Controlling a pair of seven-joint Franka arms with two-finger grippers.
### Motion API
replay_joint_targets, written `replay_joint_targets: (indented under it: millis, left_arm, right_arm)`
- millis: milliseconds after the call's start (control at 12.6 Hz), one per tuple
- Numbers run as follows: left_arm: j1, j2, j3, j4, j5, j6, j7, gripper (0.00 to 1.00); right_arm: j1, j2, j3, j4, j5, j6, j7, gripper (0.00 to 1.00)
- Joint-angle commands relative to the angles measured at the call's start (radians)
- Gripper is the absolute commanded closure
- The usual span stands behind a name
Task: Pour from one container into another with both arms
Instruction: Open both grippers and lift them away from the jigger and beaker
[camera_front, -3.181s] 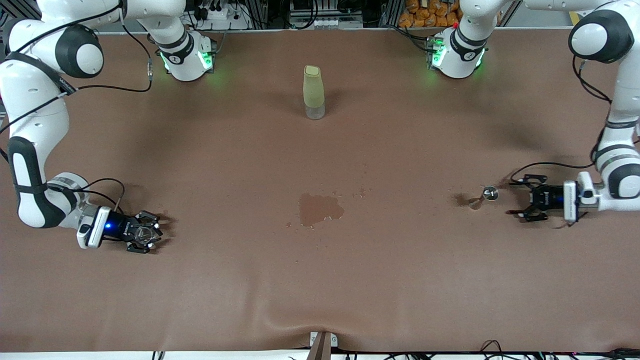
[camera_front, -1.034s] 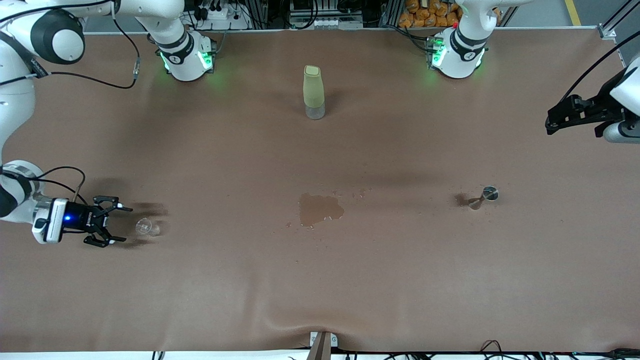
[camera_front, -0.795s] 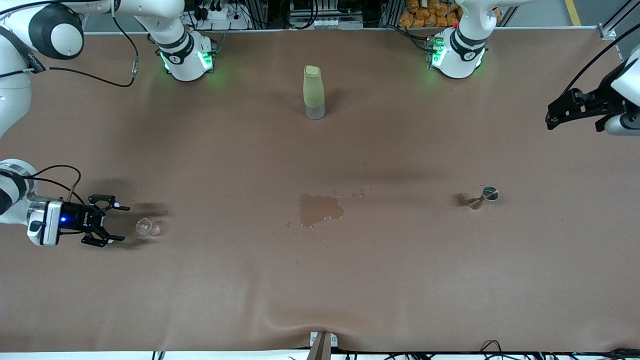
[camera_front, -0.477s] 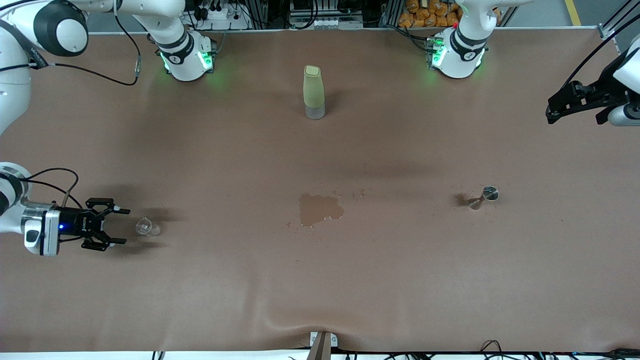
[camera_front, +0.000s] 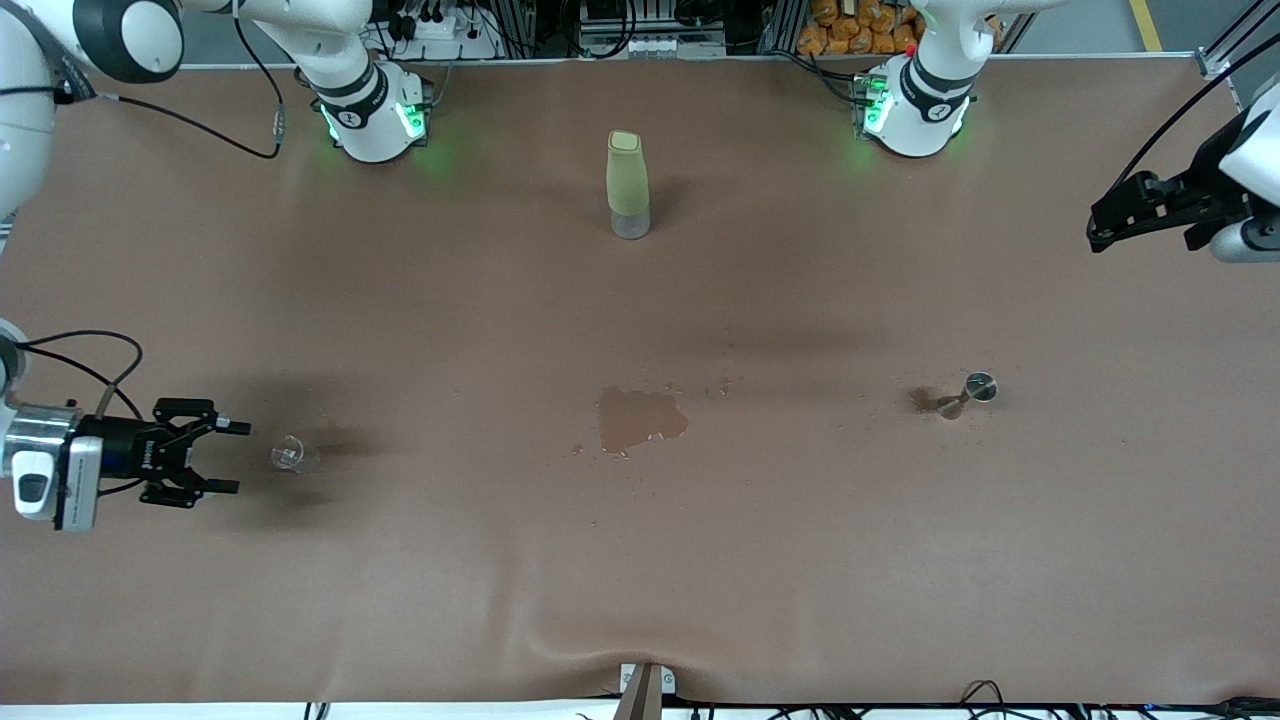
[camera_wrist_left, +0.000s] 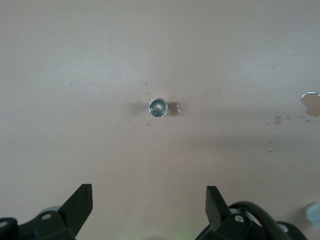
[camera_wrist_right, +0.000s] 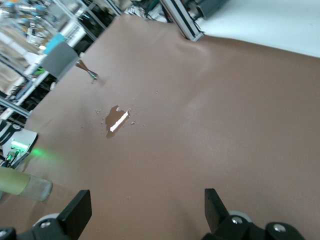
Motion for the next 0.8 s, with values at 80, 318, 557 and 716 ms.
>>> replay_joint_targets:
  millis: [80,318,557,716]
  left_arm:
    - [-0.011,0.010,-0.011,0.003,0.007,0.010,-0.023,0.00]
    - [-0.012,0.010,-0.026,0.005,0.004,0.022,-0.023,0.00]
    - [-0.011,0.007,-0.037,0.008,-0.009,0.023,-0.021,0.00]
    - [-0.006,0.004,-0.037,0.017,-0.010,0.022,-0.020,0.00]
  right_arm:
    - [0.045,-0.114,-0.002,-0.030,-0.130,0.050,0.213,0.00]
    - [0.072,-0.166,-0.001,-0.047,-0.225,0.093,0.320,0.00]
    - [0.101,-0.242,-0.001,-0.090,-0.344,0.127,0.416,0.00]
    - [0.109,-0.322,-0.001,-0.133,-0.440,0.136,0.495,0.00]
